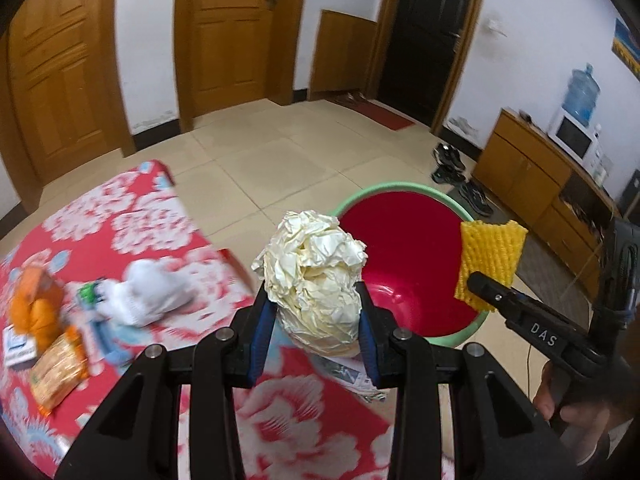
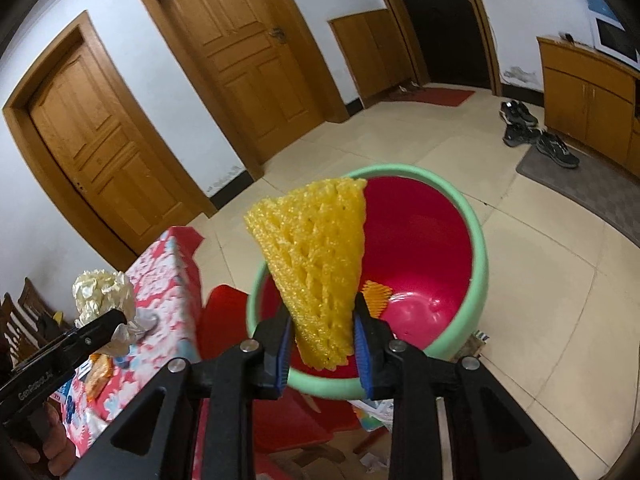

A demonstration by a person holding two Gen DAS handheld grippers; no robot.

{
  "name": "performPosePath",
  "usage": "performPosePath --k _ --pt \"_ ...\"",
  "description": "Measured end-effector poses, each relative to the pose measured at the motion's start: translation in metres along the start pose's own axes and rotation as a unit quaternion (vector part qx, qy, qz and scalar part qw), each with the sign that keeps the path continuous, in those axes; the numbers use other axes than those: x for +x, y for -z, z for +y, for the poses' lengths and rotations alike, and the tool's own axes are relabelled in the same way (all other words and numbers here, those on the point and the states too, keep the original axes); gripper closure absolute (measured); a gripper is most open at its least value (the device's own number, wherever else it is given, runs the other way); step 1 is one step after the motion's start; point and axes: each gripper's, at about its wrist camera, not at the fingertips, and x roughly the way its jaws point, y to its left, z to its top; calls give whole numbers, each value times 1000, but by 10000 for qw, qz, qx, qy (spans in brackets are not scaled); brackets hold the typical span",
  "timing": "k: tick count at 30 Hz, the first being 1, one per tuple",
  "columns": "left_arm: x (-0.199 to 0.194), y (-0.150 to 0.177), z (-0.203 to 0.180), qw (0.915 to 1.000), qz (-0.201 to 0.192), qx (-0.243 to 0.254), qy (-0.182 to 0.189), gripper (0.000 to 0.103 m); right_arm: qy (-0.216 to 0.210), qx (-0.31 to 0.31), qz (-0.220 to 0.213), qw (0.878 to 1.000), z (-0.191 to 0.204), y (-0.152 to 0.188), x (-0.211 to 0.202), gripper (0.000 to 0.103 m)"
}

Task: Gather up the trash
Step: 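Carry the tissue and foam net in both tools over the trash bin, then open both tools to drop the tissue and foam net into the bin, then move both tools back toward the table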

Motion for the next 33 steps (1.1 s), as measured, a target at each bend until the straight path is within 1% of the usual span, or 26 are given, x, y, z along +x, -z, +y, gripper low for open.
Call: performPosePath --k 4,8,12,13,15,18,19,20,21,22,26,33 --pt "27 -6 -16 9998 179 100 88 65 88 78 60 9999 -18 -6 9 71" --pt "46 -10 -28 9993 274 200 175 65 203 111 22 9997 -31 -11 14 71" --pt "62 -13 -41 9984 347 333 291 64 261 119 25 9996 -39 -16 17 68" --pt "66 -14 -44 9982 379 351 319 64 256 116 37 9996 -41 -17 18 66" --pt "73 -16 -47 9980 444 325 300 64 242 111 43 9996 -42 -18 19 57" --pt "81 -17 -48 9974 593 245 314 58 214 106 49 9997 -44 -20 20 50" --pt "84 -17 -49 9973 615 239 309 54 217 108 37 9997 -45 -20 20 48" --pt "85 -18 -50 9973 617 252 296 49 231 115 27 9997 -46 -20 20 41" --pt "86 -18 -51 9973 607 280 293 47 243 131 7 9996 -47 -20 20 36" --pt "86 -18 -51 9974 586 307 297 45 238 145 -7 9996 -48 -19 19 36" --pt "83 -19 -53 9975 553 327 282 45 263 168 -9 9995 -49 -19 19 34" --pt "70 -18 -48 9981 475 243 293 45 239 261 -49 9994 -51 -20 12 34"
